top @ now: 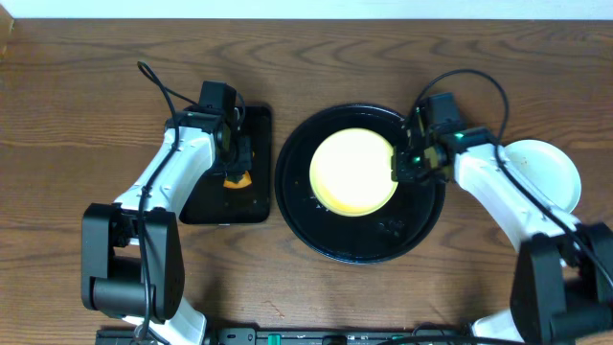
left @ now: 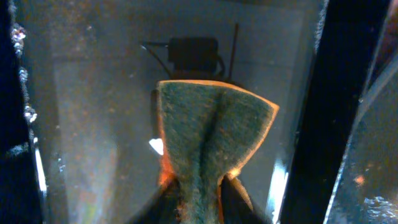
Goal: Clean dirty plates on tray and stack at the side
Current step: 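Return the sponge to the black rectangular tray and release it, then lift the yellow plate with the right gripper toward the green stack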
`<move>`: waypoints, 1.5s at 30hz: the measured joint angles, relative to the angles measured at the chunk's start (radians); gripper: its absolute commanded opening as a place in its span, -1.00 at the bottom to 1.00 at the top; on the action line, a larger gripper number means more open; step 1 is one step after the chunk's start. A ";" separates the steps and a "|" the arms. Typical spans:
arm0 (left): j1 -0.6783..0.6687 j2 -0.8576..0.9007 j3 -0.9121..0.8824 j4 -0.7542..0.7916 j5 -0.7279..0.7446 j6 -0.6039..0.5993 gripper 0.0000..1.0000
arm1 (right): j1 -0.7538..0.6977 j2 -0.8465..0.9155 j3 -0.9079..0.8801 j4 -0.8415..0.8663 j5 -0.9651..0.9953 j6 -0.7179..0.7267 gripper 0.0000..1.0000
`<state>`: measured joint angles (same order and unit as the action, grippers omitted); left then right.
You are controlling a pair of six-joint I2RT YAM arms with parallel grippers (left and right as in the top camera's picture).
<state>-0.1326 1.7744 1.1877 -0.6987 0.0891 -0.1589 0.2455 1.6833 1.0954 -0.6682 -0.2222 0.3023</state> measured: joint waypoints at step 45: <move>0.000 -0.215 -0.001 -0.102 0.017 0.025 -0.07 | 0.037 -0.392 -0.001 0.013 0.637 -0.199 -0.62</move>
<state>-0.1326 1.5597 1.1866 -0.8009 0.1062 -0.1341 0.2829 1.2915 1.0946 -0.6552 0.4145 0.1032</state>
